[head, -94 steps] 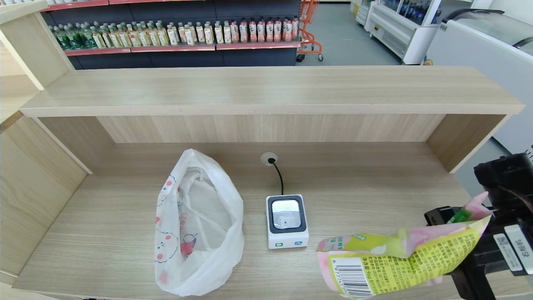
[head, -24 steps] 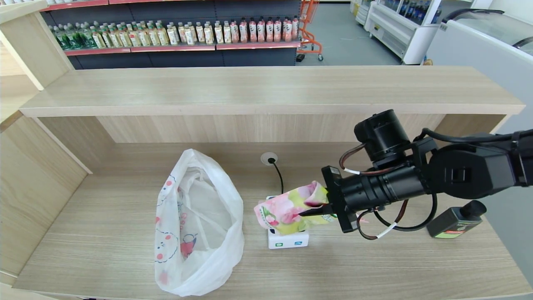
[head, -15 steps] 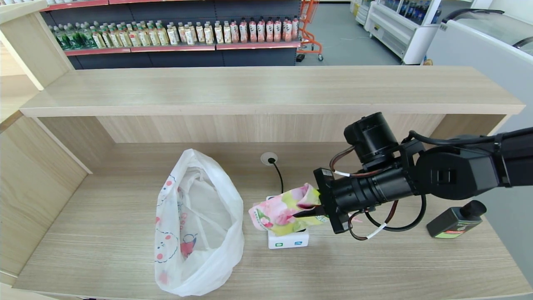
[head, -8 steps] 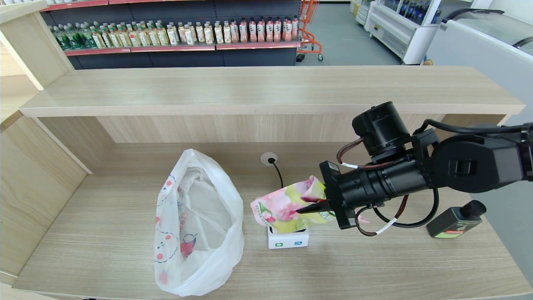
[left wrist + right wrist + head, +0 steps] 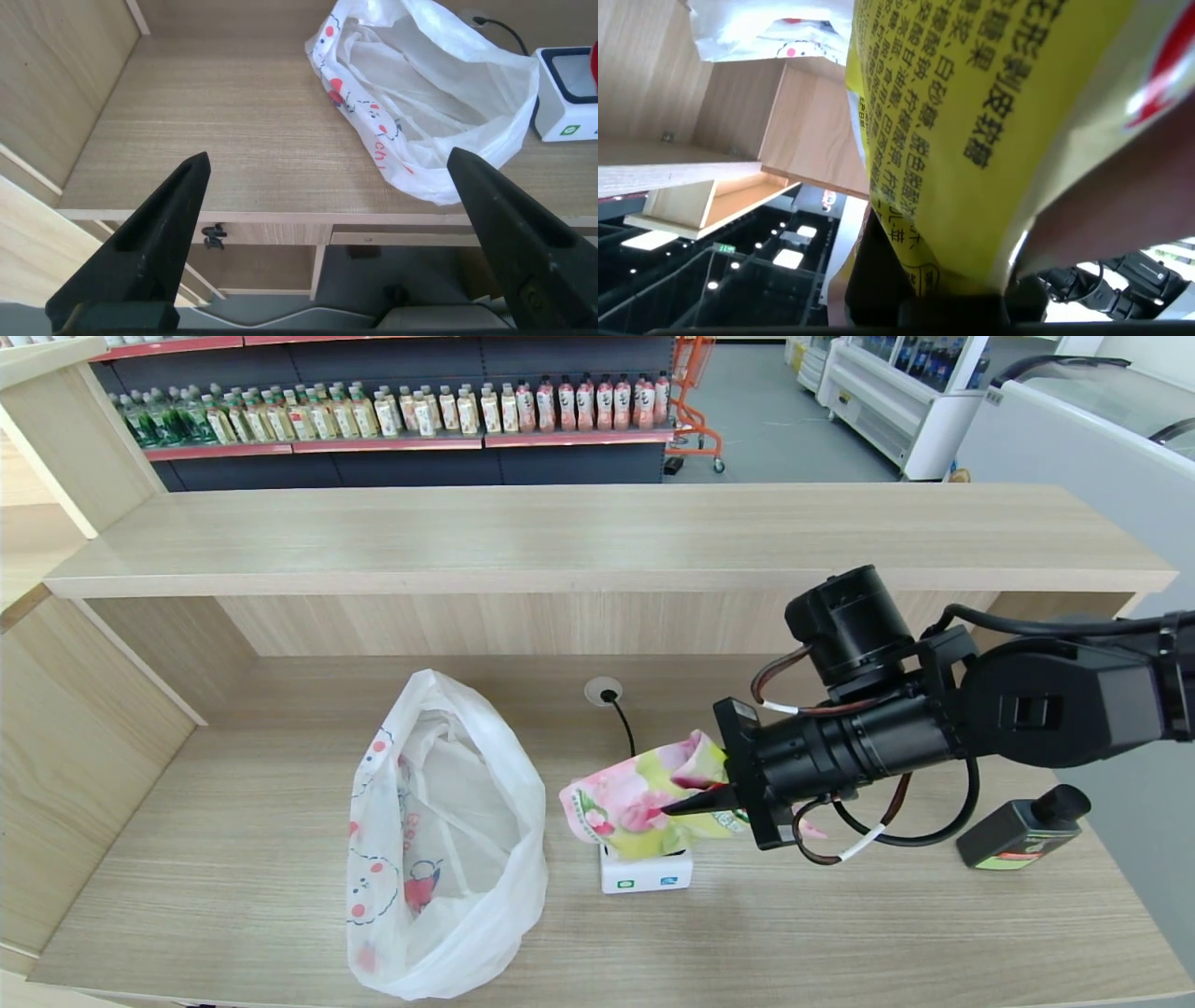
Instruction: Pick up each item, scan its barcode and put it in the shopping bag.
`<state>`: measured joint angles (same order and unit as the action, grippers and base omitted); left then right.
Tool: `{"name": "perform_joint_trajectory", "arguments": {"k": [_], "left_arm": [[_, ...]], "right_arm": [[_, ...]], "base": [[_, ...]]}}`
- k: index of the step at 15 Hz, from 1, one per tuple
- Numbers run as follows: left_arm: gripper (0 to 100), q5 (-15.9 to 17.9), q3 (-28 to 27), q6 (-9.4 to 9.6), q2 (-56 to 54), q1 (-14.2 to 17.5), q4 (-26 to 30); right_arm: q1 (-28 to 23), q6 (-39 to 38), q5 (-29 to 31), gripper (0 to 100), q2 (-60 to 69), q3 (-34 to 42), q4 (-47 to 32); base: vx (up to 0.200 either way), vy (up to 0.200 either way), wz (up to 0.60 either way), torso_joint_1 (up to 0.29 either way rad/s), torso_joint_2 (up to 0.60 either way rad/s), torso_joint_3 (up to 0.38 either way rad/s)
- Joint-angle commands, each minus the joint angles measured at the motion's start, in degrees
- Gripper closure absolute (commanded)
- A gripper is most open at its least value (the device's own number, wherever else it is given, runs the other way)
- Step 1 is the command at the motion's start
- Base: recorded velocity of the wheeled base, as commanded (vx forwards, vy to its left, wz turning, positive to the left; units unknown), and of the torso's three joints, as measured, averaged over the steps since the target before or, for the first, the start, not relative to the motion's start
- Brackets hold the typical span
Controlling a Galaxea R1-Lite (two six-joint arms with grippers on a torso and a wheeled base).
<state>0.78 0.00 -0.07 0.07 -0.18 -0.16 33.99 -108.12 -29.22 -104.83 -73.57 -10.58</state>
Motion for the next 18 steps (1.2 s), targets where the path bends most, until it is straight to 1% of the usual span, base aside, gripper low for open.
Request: {"name": "perform_joint_trajectory", "arguments": {"k": [1,10,11,12,13,14,15,16,17,18], "left_arm": [[0,0.01,0.0,-0.01,0.01,0.01,-0.02],[0,0.01,0.0,-0.01,0.01,0.01,-0.02],[0,0.01,0.0,-0.01,0.01,0.01,-0.02],[0,0.01,0.0,-0.01,0.01,0.01,-0.02],[0,0.01,0.0,-0.01,0.01,0.01,-0.02],[0,0.01,0.0,-0.1,0.01,0.01,-0.02],[0,0.01,0.0,-0.1,0.01,0.01,-0.02],[0,0.01,0.0,-0.01,0.01,0.01,-0.02],[0,0.01,0.0,-0.01,0.01,0.01,-0.02],[0,0.01,0.0,-0.01,0.01,0.01,-0.02]], "right_arm": [[0.03,0.01,-0.05,100,-0.47,0.27,0.03],[1.43,0.36,0.48,100,0.32,0.01,-0.05],[0.99,6.25,1.01,100,7.44,-0.26,-4.27],[0.64,12.49,1.62,100,11.57,-0.79,-7.7],[-0.41,28.75,4.35,100,19.57,-2.1,-13.94],[-0.5,43.87,4.35,100,23.79,-0.79,-17.1],[-0.76,58.55,4.79,100,26.34,2.91,-19.39],[-2.17,72.43,6.37,100,27.57,6.77,-19.83],[-4.1,84.83,9.36,100,28.36,10.11,-19.74],[-4.63,93.62,10.85,100,28.54,12.31,-19.57]], "base": [[0.0,0.0,0.0,0.0,0.0,0.0],[0.0,0.0,0.0,0.0,0.0,0.0],[0.0,0.0,0.0,0.0,0.0,0.0],[0.0,0.0,0.0,0.0,0.0,0.0],[0.0,0.0,0.0,0.0,0.0,0.0],[0.0,0.0,0.0,0.0,0.0,0.0],[0.0,0.0,0.0,0.0,0.0,0.0],[0.0,0.0,0.0,0.0,0.0,0.0],[0.0,0.0,0.0,0.0,0.0,0.0],[0.0,0.0,0.0,0.0,0.0,0.0]]}}
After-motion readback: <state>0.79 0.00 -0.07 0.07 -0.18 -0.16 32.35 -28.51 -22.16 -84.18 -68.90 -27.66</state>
